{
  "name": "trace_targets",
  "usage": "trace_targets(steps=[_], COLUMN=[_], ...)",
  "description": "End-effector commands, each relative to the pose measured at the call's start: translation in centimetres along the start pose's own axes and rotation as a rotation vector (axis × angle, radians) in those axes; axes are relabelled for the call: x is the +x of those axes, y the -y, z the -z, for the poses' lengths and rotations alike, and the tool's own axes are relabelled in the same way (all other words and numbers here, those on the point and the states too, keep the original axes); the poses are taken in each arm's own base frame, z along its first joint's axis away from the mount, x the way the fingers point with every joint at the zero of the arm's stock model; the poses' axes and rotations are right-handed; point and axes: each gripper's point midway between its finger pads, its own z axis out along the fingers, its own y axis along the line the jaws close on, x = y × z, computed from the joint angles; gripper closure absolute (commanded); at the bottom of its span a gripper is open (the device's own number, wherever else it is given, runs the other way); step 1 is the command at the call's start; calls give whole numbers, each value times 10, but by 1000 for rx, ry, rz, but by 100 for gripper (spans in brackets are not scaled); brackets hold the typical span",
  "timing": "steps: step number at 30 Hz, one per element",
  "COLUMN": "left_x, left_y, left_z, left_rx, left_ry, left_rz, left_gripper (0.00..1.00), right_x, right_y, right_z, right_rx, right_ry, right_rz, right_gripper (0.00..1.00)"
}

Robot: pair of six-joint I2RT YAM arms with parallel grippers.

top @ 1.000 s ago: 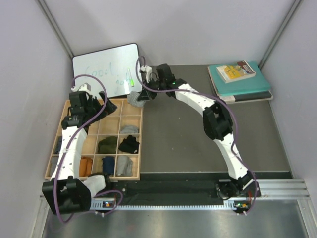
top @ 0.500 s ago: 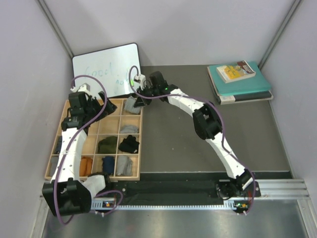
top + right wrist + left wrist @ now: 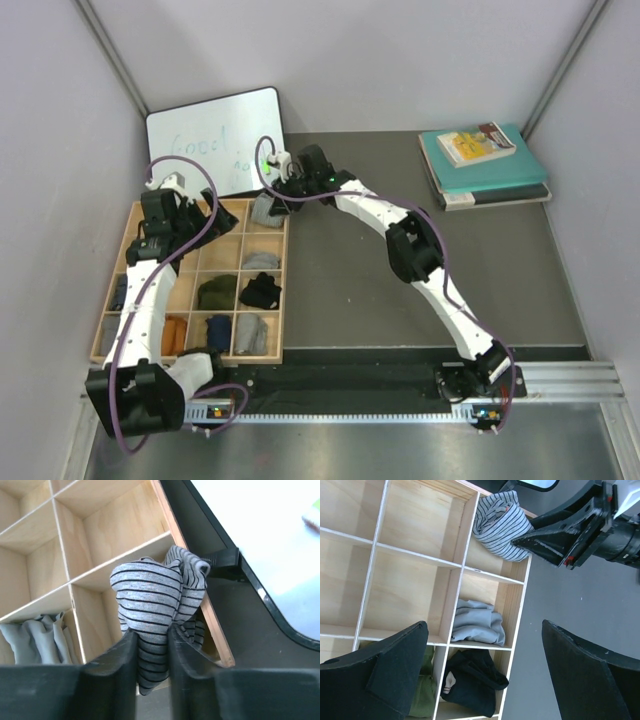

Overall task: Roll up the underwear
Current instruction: Place the underwear in the storage box.

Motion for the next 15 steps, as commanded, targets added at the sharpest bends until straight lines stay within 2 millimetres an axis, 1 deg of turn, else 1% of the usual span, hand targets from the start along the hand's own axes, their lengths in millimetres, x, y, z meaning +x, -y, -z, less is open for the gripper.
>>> trace_targets(steps=[1,2,3,5,8,10,12,13,14,15], left_x=[-16,-16,-17,-17,-16,-15,-16,-16,-16,-16], left_y=[11,11,11,10,10,9,9,8,8,8], left_z=[7,7,7,6,7,6,6,5,5,5], left_rx=[49,47,47,46,46,43,42,39,37,37], left_ry=[73,74,77,75,73,71,73,73,74,73], left_rz=[-26,-26,-25,-23,-22,-21,-23,-22,-24,-24], left_gripper=[1,1,1,1,1,1,1,1,1,1], right_x=[-21,-21,-20,-20,-22,-28,-29,-38,-39,-43], right_y=[-7,-6,-5,-4,-3,-7,-6,-11,-11,-14], right_z=[-3,-3,-3,-3,-2,1,2,7,8,11], right_rx=[30,39,40,49,54,53,57,58,58,58], right_ry=[31,30,26,28,36,50,62,78,84,93], right_rz=[68,69,66,60,55,57,56,65,66,69], right_gripper=[66,60,47,35,26,24,20,18,13,10])
